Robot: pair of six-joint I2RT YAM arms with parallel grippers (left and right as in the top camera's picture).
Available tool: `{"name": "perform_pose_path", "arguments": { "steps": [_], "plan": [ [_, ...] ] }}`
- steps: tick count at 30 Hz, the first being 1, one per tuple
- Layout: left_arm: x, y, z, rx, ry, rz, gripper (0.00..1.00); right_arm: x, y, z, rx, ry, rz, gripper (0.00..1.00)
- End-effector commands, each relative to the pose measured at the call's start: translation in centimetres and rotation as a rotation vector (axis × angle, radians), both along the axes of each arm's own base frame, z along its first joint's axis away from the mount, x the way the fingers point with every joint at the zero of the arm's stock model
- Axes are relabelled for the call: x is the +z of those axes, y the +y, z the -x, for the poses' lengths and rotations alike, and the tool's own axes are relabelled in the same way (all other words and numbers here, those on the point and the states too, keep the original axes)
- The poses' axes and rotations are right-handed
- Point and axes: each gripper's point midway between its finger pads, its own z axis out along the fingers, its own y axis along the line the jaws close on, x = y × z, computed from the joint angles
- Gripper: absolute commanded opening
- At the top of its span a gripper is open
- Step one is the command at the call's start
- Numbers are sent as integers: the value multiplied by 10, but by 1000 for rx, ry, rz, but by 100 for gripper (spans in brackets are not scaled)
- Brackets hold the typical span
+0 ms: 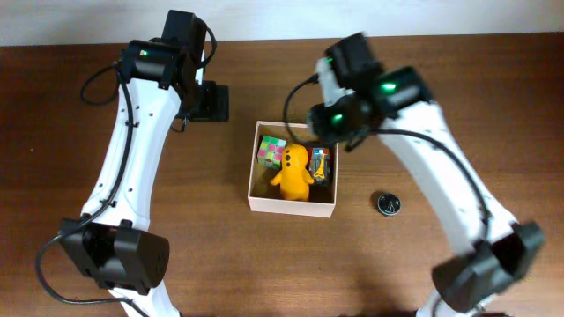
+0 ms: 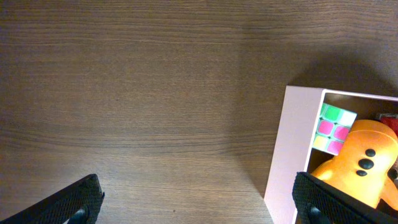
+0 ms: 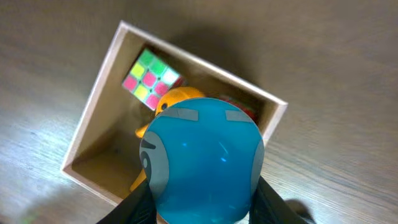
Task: Pack container
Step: 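Carry the blue ball with the right gripper into the box and release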
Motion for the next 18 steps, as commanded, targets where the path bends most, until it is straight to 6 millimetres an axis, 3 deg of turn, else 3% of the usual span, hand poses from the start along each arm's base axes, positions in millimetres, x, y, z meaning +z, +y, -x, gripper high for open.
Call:
{"name": "perform_pose_path", "arguments": {
  "steps": [1, 13, 18],
  "plan": [
    [7, 2, 0, 6, -20, 1, 99, -33, 10, -1, 11, 66, 33, 39],
    [7, 2, 0, 6, -20, 1, 99, -114, 24, -24, 14, 161, 76, 40],
    [7, 2, 0, 6, -20, 1, 99, -144, 25, -28, 15, 202, 95, 61]
  ]
}}
